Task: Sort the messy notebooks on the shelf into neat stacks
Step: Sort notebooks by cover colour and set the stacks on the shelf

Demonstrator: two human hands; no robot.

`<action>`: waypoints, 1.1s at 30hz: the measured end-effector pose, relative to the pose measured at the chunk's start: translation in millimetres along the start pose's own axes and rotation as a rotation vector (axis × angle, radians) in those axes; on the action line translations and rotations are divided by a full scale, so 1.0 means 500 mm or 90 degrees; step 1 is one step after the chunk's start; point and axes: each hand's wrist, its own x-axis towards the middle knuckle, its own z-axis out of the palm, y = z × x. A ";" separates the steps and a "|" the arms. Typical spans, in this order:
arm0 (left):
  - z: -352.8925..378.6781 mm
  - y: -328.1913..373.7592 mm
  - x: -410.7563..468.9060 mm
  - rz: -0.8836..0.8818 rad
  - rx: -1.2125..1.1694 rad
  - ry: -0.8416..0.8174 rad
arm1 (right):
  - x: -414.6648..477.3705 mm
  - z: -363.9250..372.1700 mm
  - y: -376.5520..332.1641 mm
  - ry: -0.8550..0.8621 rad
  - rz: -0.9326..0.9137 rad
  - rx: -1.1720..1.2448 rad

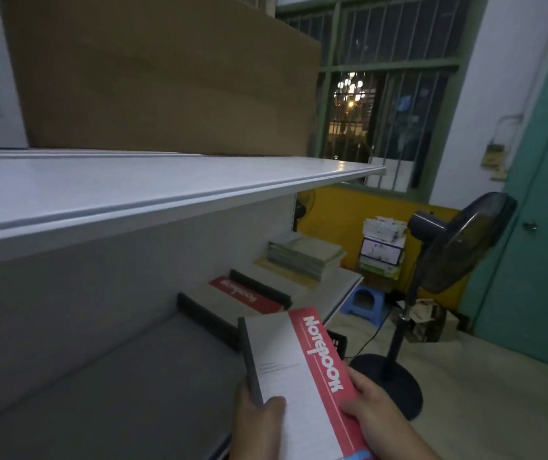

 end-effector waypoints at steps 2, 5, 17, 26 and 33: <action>0.024 0.001 0.045 0.004 -0.016 -0.007 | 0.050 -0.019 -0.002 -0.008 0.006 -0.005; 0.065 -0.003 0.120 -0.026 -0.065 -0.047 | 0.137 -0.053 -0.018 -0.010 -0.003 -0.013; 0.225 0.053 0.439 -0.103 -0.052 0.129 | 0.622 -0.130 -0.158 -0.090 -0.211 -0.360; 0.279 0.079 0.557 -0.058 0.066 0.210 | 0.761 -0.054 -0.174 -0.127 -0.371 -0.530; 0.281 0.056 0.592 -0.062 0.093 0.241 | 0.796 -0.039 -0.121 -0.008 -0.376 -0.585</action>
